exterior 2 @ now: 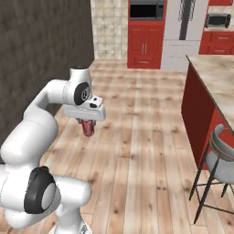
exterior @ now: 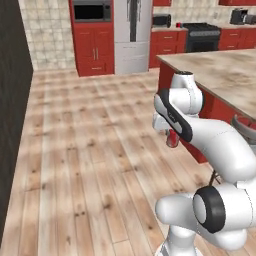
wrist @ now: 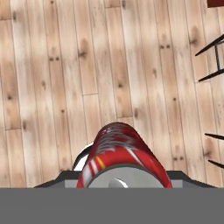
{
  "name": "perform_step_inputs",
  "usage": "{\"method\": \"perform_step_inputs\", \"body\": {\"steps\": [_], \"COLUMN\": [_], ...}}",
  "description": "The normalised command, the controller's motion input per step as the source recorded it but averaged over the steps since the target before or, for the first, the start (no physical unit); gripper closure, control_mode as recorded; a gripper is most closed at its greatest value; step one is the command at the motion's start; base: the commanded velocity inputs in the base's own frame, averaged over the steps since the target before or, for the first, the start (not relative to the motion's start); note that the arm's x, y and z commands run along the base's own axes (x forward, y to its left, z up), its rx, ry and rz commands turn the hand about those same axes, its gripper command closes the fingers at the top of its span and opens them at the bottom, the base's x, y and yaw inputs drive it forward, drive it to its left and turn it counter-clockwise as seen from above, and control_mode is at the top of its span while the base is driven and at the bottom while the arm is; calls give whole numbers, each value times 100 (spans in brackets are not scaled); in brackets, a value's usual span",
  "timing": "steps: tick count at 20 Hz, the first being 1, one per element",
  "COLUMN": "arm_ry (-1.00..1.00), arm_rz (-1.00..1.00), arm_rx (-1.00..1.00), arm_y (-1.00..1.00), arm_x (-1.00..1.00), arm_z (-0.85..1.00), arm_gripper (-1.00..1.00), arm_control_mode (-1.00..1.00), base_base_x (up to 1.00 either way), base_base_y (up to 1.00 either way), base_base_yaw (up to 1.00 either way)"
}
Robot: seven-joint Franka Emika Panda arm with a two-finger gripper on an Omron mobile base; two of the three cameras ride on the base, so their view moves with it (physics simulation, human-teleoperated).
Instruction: Four empty soda cans are scattered around the kitchen. Gather all the cans and cluster them next to the stove for recycling.
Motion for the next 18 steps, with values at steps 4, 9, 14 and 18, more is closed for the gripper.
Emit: {"method": "perform_step_inputs", "body": {"steps": [4,9,14,18], "arm_ry": [0,0,0,0], "arm_rz": [0,0,0,0], "arm_rx": [0,0,0,0], "arm_y": [0,0,0,0], "arm_x": [0,0,0,0], "arm_z": [0,0,0,0], "arm_gripper": [100,100,100,100], "arm_control_mode": [100,100,100,100], "base_base_x": [68,79,87,98], "base_base_y": [8,14,9,0], "base_base_yaw": [0,0,0,0]}}
